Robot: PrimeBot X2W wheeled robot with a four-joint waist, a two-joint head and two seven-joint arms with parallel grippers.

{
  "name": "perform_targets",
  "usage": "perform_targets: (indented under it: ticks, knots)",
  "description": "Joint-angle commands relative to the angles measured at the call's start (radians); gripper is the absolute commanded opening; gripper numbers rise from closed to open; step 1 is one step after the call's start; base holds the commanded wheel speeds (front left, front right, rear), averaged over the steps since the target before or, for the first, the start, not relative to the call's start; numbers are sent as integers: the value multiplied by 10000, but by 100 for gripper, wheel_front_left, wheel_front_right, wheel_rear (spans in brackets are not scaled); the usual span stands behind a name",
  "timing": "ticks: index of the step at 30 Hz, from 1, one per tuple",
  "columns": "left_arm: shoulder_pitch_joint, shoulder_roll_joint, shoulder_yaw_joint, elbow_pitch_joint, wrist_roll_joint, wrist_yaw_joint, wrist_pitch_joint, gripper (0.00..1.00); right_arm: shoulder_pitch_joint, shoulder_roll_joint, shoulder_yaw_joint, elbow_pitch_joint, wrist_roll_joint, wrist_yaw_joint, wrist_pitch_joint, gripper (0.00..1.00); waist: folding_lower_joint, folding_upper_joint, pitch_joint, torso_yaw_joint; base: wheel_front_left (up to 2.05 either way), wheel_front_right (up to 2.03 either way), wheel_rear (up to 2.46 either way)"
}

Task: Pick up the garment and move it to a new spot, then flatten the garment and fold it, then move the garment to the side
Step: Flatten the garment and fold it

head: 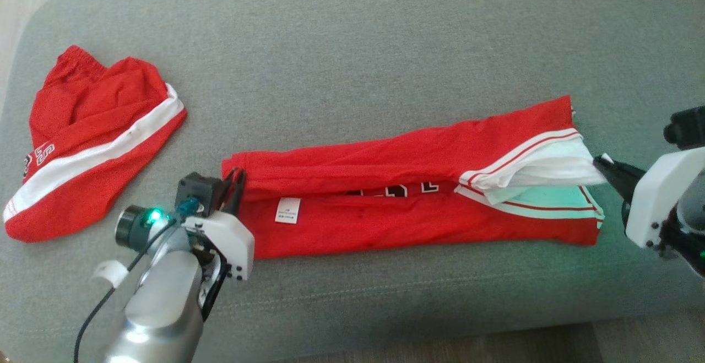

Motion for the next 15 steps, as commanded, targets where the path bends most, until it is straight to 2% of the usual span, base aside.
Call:
perform_targets:
  ticks: [1,3,4,5,6,12,15]
  knots:
    - [-206,291,248,-157,105,-61,-59,0,87,-256,-72,-431,-68,-2,91,0,1,-1,-29,51,0,0,0]
    - [-140,235,118,-19,109,-181,-44,0,274,-229,-113,-464,-35,-2,327,0,1,-1,-106,81,0,0,0]
    - [-89,189,35,62,80,-318,11,0,348,-225,-142,-489,-46,-2,440,61,1,-1,-144,88,0,0,0]
    - [-40,148,-5,139,22,-410,72,66,416,-203,-230,-476,-66,-2,543,100,1,-1,-181,96,0,0,0]
    - [-13,134,-26,184,-3,-434,78,100,472,-176,-301,-482,-91,-2,642,100,1,-1,-222,103,0,0,0]
    - [93,176,156,133,-222,-275,24,100,610,-73,-680,-746,-327,-2,699,100,1,-1,-373,120,0,0,0]
    - [115,212,483,-303,-462,-59,-27,100,566,90,-1037,-937,-589,-2,264,100,1,-1,-431,155,0,0,0]
